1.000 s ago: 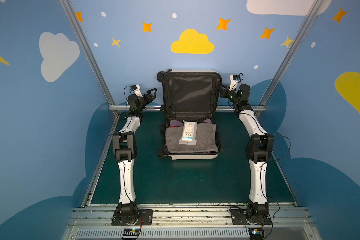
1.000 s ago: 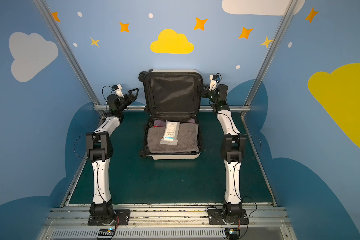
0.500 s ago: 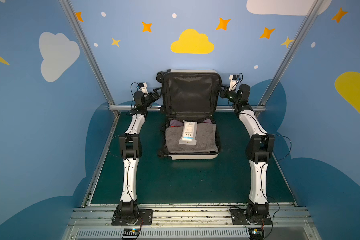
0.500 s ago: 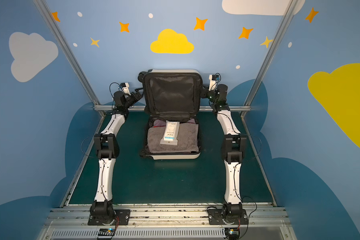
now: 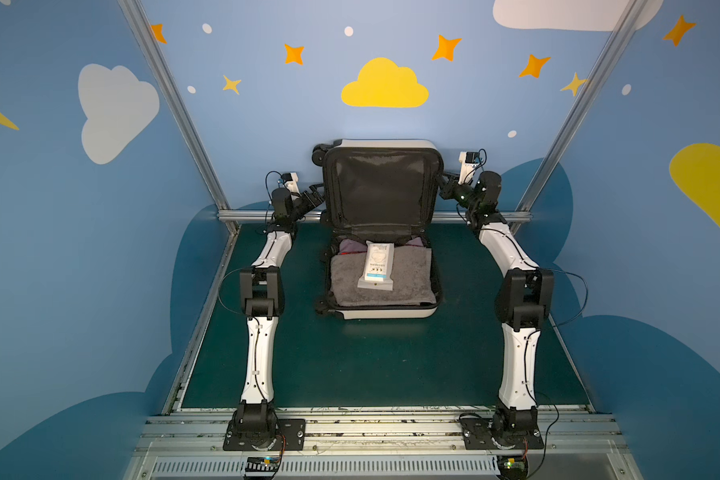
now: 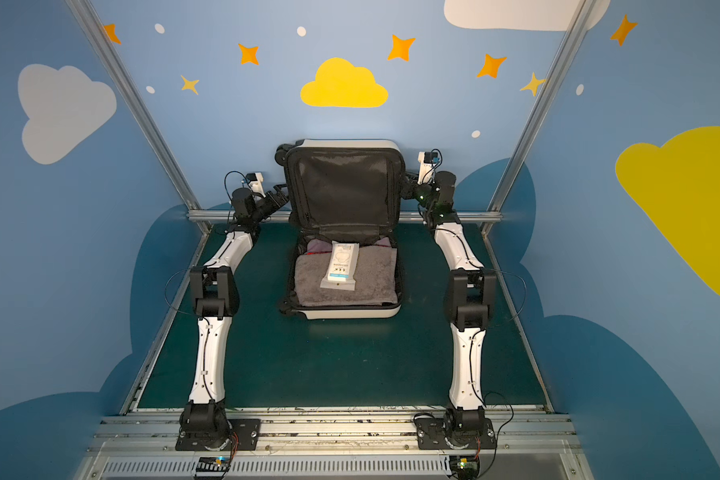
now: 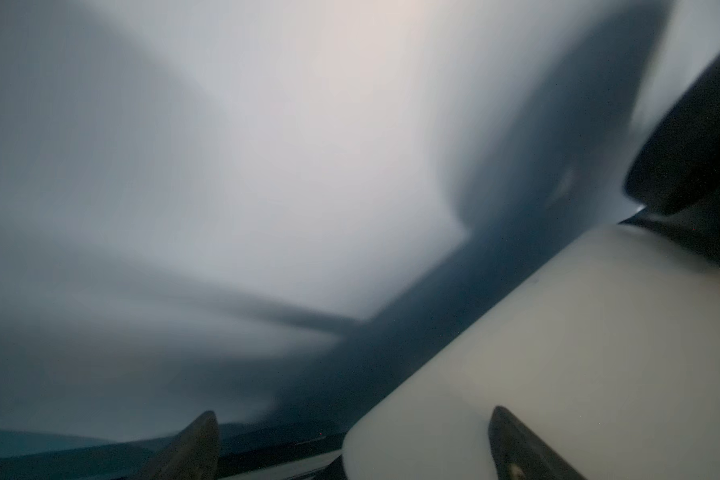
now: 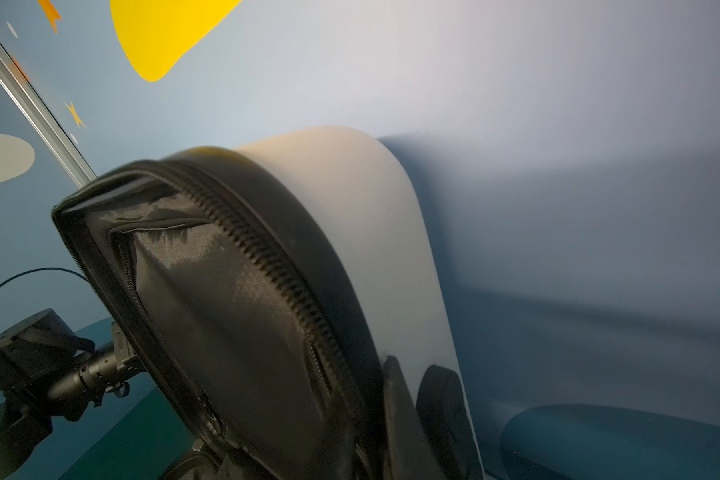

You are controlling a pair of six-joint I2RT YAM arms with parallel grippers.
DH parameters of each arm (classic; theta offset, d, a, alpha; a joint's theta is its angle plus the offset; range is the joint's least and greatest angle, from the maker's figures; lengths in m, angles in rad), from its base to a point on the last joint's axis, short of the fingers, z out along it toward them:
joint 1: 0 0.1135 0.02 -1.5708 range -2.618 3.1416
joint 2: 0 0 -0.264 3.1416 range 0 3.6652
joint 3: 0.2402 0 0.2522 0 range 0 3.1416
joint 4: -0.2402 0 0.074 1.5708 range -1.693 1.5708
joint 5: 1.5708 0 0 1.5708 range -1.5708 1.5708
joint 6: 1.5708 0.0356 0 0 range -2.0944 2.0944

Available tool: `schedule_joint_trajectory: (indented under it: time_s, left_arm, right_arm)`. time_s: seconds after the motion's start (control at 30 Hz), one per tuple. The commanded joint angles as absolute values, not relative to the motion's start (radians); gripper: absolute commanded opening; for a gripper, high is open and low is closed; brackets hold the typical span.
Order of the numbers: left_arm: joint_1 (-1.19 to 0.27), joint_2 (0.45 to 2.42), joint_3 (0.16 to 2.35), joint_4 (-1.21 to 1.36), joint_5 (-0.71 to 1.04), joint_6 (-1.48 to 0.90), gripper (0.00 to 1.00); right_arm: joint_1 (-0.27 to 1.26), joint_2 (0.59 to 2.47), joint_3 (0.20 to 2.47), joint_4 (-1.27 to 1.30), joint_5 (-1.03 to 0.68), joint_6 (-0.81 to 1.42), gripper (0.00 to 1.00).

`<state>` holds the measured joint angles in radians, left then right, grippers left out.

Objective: Pack the luggage
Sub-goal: 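Swing the white lid down over the packed towel with both grippers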

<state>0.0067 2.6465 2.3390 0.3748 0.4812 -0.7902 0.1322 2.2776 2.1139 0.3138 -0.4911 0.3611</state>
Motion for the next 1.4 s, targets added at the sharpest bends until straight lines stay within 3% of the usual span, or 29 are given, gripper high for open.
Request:
schedule_joint_trajectory:
  time_s: [0.0,1.37]
  left_arm:
    - [-0.012,2.558,2.268,0.457,0.532,-0.770,0.99]
    - [-0.028,2.233,1.696,0.743,0.561,-0.781,0.99]
  right_arm:
    - [0.187,2.214,2.069,0.309,-0.625,0.419,0.00]
    - [0.237,1.900,1.538,0.494,-0.558,0.441,0.00]
